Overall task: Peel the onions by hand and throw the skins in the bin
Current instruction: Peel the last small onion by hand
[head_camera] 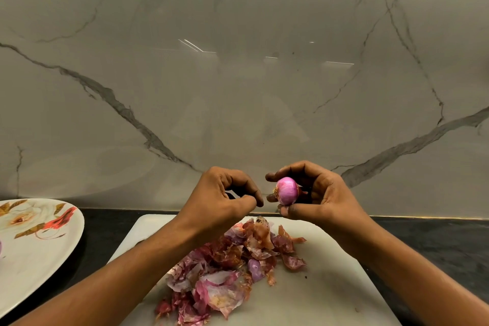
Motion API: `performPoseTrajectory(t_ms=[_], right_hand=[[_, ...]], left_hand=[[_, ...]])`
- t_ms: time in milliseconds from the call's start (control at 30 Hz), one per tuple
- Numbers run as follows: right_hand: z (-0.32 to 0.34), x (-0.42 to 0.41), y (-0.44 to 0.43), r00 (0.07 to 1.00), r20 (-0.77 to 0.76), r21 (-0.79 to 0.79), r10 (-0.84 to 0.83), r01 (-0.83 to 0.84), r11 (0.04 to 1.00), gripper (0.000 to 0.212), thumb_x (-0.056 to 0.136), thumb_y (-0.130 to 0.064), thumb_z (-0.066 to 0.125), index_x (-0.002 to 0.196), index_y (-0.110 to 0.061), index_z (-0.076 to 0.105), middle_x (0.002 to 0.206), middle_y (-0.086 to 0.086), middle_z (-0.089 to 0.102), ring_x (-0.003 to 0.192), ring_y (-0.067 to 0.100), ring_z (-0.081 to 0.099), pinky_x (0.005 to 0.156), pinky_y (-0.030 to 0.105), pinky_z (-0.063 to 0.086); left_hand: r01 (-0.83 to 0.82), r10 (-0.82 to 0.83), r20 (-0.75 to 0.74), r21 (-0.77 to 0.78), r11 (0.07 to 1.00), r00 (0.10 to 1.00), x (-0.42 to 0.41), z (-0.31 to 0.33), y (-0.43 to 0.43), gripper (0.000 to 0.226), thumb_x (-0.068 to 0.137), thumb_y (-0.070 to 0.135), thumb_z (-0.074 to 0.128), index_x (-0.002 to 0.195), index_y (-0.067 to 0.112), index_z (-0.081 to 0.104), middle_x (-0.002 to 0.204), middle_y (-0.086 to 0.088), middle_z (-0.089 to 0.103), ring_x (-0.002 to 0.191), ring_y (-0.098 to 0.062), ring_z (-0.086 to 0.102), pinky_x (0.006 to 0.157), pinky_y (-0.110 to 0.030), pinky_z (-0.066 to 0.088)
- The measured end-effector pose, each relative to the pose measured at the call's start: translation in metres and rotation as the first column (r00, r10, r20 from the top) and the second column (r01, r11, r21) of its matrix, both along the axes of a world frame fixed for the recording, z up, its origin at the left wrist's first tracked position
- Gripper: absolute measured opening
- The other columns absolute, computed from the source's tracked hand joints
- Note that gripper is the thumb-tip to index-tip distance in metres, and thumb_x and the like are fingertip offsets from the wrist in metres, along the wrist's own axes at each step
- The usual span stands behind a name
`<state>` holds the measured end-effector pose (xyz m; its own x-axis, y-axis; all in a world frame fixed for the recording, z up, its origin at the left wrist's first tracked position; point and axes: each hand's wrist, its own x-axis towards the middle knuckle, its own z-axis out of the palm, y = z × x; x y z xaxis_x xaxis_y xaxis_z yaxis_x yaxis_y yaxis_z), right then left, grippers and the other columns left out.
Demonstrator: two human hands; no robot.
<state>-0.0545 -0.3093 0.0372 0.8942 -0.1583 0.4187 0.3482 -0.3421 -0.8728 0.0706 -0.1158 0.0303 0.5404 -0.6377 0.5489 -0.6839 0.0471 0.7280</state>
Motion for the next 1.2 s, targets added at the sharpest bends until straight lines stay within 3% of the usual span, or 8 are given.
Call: performPoseTrajectory(t_ms=[200, 300, 433, 567, 767, 900, 1033, 1200], right_hand=[[-0.0017, 0.0001, 0.0012, 1.000, -0.004, -0.046, -0.003, 0.003, 0.999, 0.053, 0.080, 0.018, 0.078, 0.120, -0.015, 0.069, 0.123, -0.003, 0.075, 0.108, 0.025, 0.075, 0.083, 0.032, 0.062], [-0.0023, 0.0003, 0.0015, 1.000, -0.002, -0.064, -0.003, 0.003, 0.998, 0.052, 0.080, 0.016, 0.079, 0.120, -0.015, 0.069, 0.122, -0.002, 0.075, 0.108, 0.024, 0.075, 0.084, 0.032, 0.062], [-0.0029, 0.0007, 0.0014, 1.000, -0.016, -0.065, 0.002, -0.003, 0.998, 0.053, 0.079, 0.017, 0.079, 0.120, -0.015, 0.069, 0.117, 0.000, 0.075, 0.104, 0.026, 0.076, 0.084, 0.034, 0.063], [-0.0024, 0.0010, 0.0011, 1.000, -0.010, -0.068, 0.000, -0.001, 0.998, 0.053, 0.079, 0.017, 0.080, 0.120, -0.015, 0.070, 0.116, 0.000, 0.075, 0.104, 0.026, 0.076, 0.083, 0.033, 0.063], [-0.0014, -0.0001, -0.0007, 1.000, -0.013, -0.032, 0.026, -0.026, 0.999, 0.053, 0.077, 0.017, 0.081, 0.118, -0.015, 0.070, 0.114, 0.004, 0.076, 0.102, 0.030, 0.076, 0.081, 0.035, 0.063], [-0.0007, -0.0003, -0.0012, 0.999, -0.029, -0.015, 0.040, -0.041, 0.999, 0.053, 0.077, 0.018, 0.080, 0.118, -0.013, 0.069, 0.112, 0.008, 0.076, 0.100, 0.032, 0.076, 0.083, 0.039, 0.065], [-0.0004, 0.0003, -0.0005, 0.998, -0.031, -0.006, 0.048, -0.048, 0.999, 0.052, 0.076, 0.019, 0.080, 0.118, -0.011, 0.070, 0.112, 0.009, 0.077, 0.101, 0.034, 0.076, 0.085, 0.041, 0.065], [0.0013, -0.0001, 0.0009, 0.999, -0.018, 0.039, 0.049, -0.048, 0.998, 0.052, 0.075, 0.018, 0.081, 0.118, -0.009, 0.070, 0.110, 0.007, 0.078, 0.099, 0.031, 0.078, 0.081, 0.033, 0.063]], left_hand=[[0.023, -0.023, -0.014, -0.012, 1.000, 1.000, -0.0005, 0.0000, -0.0015, 0.022, 0.082, 0.020, 0.061, 0.077, 0.017, 0.082, 0.081, 0.003, 0.078, 0.079, -0.013, 0.071, 0.067, -0.029, 0.056], [0.027, -0.027, 0.007, -0.052, 0.998, 1.000, -0.0009, -0.0016, -0.0017, 0.010, 0.088, 0.029, 0.078, 0.089, 0.021, 0.083, 0.083, 0.004, 0.078, 0.077, -0.012, 0.071, 0.064, -0.026, 0.056], [0.045, -0.044, 0.011, -0.080, 0.996, 0.999, -0.0035, -0.0018, -0.0022, 0.020, 0.084, 0.027, 0.088, 0.103, 0.020, 0.083, 0.090, 0.005, 0.079, 0.086, -0.019, 0.076, 0.069, -0.041, 0.065], [0.058, -0.059, -0.003, -0.099, 0.993, 0.998, -0.0024, -0.0025, -0.0026, 0.028, 0.081, 0.032, 0.086, 0.107, 0.020, 0.083, 0.095, 0.005, 0.080, 0.091, -0.020, 0.076, 0.072, -0.046, 0.066], [0.129, -0.119, 0.075, -0.145, 0.981, 0.990, 0.0001, -0.0039, -0.0036, 0.027, 0.085, 0.021, 0.083, 0.111, 0.016, 0.082, 0.098, 0.003, 0.079, 0.092, -0.024, 0.075, 0.071, -0.030, 0.062], [0.178, -0.157, 0.162, -0.122, 0.977, 0.974, 0.0013, -0.0046, -0.0041, 0.030, 0.089, 0.018, 0.079, 0.119, 0.016, 0.079, 0.103, 0.005, 0.076, 0.097, -0.022, 0.073, 0.073, -0.026, 0.060], [0.180, -0.150, 0.208, -0.136, 0.974, 0.967, 0.0022, -0.0039, -0.0041, 0.025, 0.089, 0.018, 0.079, 0.114, 0.015, 0.081, 0.101, 0.006, 0.077, 0.094, -0.022, 0.075, 0.073, -0.031, 0.063], [0.119, -0.083, 0.194, -0.179, 0.977, 0.978, 0.0035, -0.0044, -0.0041, 0.016, 0.087, 0.014, 0.083, 0.103, 0.011, 0.083, 0.095, 0.004, 0.080, 0.089, -0.021, 0.077, 0.076, -0.038, 0.065]])
